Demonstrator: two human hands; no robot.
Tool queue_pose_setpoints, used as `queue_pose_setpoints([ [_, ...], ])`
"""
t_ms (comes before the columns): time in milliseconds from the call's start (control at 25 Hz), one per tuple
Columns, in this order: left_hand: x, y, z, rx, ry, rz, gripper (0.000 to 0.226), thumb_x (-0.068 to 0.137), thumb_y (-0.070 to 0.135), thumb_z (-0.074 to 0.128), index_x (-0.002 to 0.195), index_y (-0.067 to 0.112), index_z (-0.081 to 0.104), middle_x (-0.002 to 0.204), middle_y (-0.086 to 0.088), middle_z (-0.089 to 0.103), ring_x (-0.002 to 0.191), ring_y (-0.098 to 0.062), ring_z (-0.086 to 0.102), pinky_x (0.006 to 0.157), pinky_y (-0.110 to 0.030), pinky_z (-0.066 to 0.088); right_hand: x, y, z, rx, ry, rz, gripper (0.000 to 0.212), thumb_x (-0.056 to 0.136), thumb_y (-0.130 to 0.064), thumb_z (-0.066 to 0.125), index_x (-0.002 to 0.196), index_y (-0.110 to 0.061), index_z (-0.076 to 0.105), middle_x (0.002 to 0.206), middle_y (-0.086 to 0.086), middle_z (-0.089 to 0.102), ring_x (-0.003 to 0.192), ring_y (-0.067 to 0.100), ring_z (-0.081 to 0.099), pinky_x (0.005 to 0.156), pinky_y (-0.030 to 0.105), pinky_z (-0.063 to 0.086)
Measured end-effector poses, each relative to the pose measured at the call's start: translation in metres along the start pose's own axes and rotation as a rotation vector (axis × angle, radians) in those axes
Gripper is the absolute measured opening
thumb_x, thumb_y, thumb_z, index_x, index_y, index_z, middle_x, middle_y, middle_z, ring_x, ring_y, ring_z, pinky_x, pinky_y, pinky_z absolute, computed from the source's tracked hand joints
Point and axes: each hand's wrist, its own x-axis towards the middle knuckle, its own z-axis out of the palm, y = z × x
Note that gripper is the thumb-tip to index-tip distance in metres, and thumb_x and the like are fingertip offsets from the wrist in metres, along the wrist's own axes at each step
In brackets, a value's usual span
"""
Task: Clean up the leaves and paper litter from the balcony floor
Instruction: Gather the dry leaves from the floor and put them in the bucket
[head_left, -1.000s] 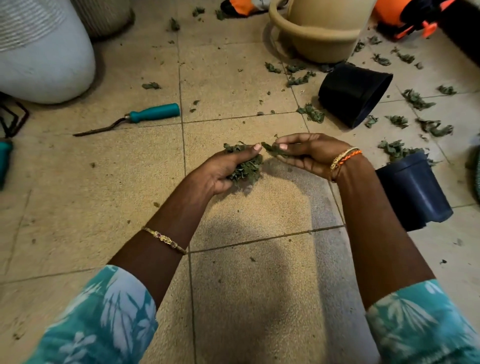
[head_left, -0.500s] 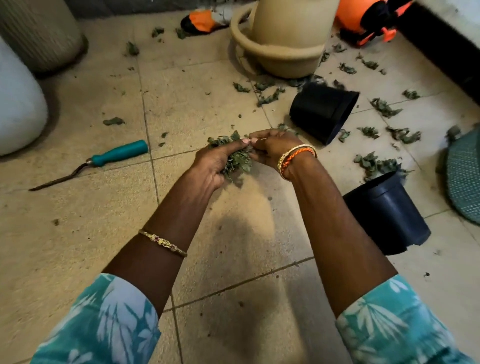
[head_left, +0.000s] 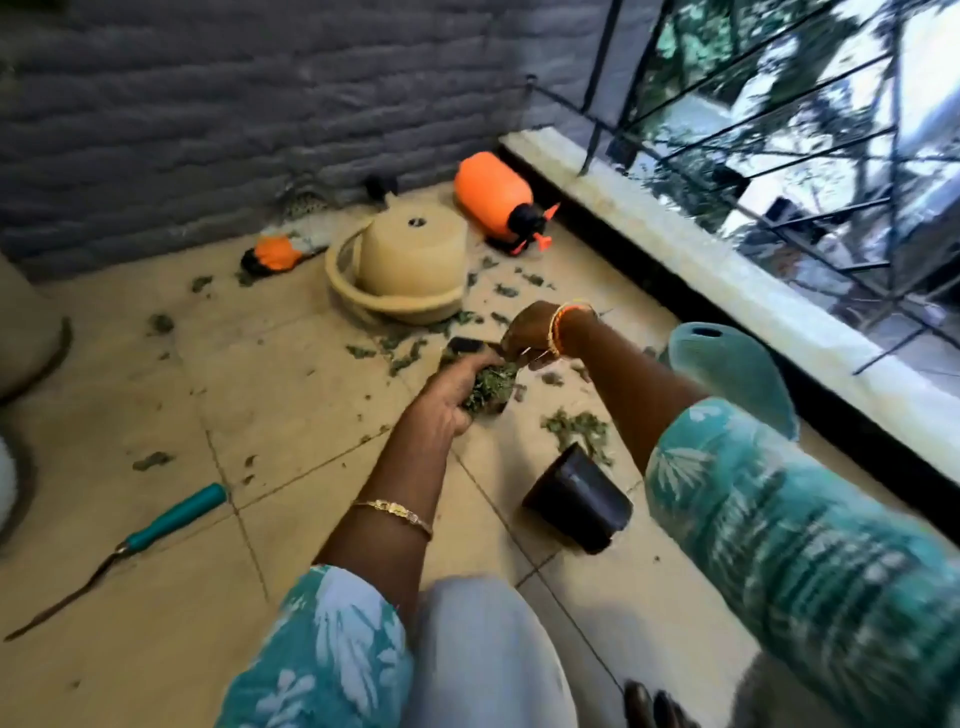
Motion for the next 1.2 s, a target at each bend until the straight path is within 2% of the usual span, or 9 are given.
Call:
queue_pose_setpoints([
  [160,0.011,-0.004,0.050,-0.127,-0.033,-0.036,0.024,0.094,0.012,0.056,0.070,0.006,0.056,0.043,-0.002,0.060,0.036,-0.012,0.057,0.038,-0.021,0.047,-0.054,-0.007,-0.052,-0.270,-0.030,-0.059,0.021,0.092,-0.002,0.048,0.109,0.004,0.059,0.067,0.007,0.062,0.056,0.012,0.060,0.057,0.027,0.052],
  [280,0.044,-0.020,0.070,-0.071,0.069,-0.065,0.015,0.083,0.015,0.070,0.092,0.006,0.062,0.071,-0.011,0.068,0.053,-0.016,0.063,0.036,-0.019,0.045,-0.046,0.060,-0.053,-0.452,0.067,0.006,0.030,0.090,-0.007,0.053,0.119,-0.001,0.056,0.109,0.001,0.062,0.097,0.021,0.060,0.084,0.032,0.049],
  [400,0.070,-0.044,0.067,0.069,0.129,-0.104,0.065,0.063,0.021,0.081,0.122,0.002,0.059,0.109,-0.014,0.068,0.081,-0.023,0.067,0.040,-0.021,0.048,-0.030,0.150,-0.034,-0.067,0.068,0.231,0.047,0.090,-0.013,0.054,0.135,-0.002,0.042,0.136,0.005,0.045,0.125,0.031,0.045,0.091,0.034,0.043],
  [520,0.085,-0.038,0.067,0.115,0.081,-0.127,0.038,0.079,0.015,0.073,0.115,0.007,0.063,0.108,-0.010,0.065,0.087,-0.019,0.063,0.044,-0.023,0.048,-0.023,0.190,-0.010,0.067,-0.183,0.325,0.102,0.066,-0.053,0.077,0.146,-0.028,0.021,0.145,-0.003,0.032,0.134,0.032,0.034,0.088,0.040,0.047],
  [600,0.094,-0.031,0.065,0.175,0.033,-0.128,0.015,0.084,0.013,0.070,0.097,0.012,0.065,0.097,-0.006,0.064,0.082,-0.015,0.061,0.050,-0.024,0.049,-0.023,0.196,0.011,0.089,-0.193,0.304,0.119,0.052,-0.062,0.080,0.147,-0.027,0.018,0.150,0.004,0.027,0.134,0.032,0.034,0.095,0.047,0.047],
  [840,0.109,-0.055,0.051,0.340,-0.071,-0.240,0.003,0.083,0.010,0.069,0.082,0.009,0.066,0.088,-0.010,0.067,0.080,-0.017,0.063,0.074,-0.028,0.052,-0.005,0.191,0.070,0.496,-0.086,0.090,0.055,0.072,-0.027,0.080,0.117,-0.014,0.051,0.104,0.008,0.058,0.093,0.022,0.061,0.082,0.042,0.056],
  [960,0.110,-0.050,0.041,0.375,-0.016,-0.201,0.004,0.083,0.012,0.070,0.083,0.010,0.067,0.086,-0.007,0.067,0.078,-0.015,0.064,0.059,-0.023,0.054,0.018,0.212,0.045,0.518,0.329,0.045,0.028,0.079,-0.018,0.072,0.103,-0.015,0.059,0.110,0.013,0.063,0.098,0.026,0.061,0.088,0.045,0.053],
  [1040,0.111,-0.047,0.034,0.360,0.025,-0.190,0.005,0.084,0.013,0.070,0.085,0.011,0.066,0.085,-0.006,0.067,0.075,-0.013,0.064,0.053,-0.020,0.054,0.037,0.231,0.029,0.243,0.507,0.139,0.051,0.076,-0.031,0.075,0.119,-0.013,0.055,0.125,0.015,0.052,0.115,0.032,0.051,0.096,0.046,0.047],
  [1200,0.115,-0.047,0.033,0.349,0.032,-0.180,0.006,0.084,0.014,0.069,0.086,0.011,0.065,0.083,-0.005,0.067,0.073,-0.012,0.064,0.056,-0.019,0.055,0.059,0.235,0.029,-0.036,0.382,0.251,0.106,0.059,-0.061,0.077,0.140,-0.012,0.030,0.148,0.020,0.017,0.132,0.040,0.028,0.103,0.051,0.039],
])
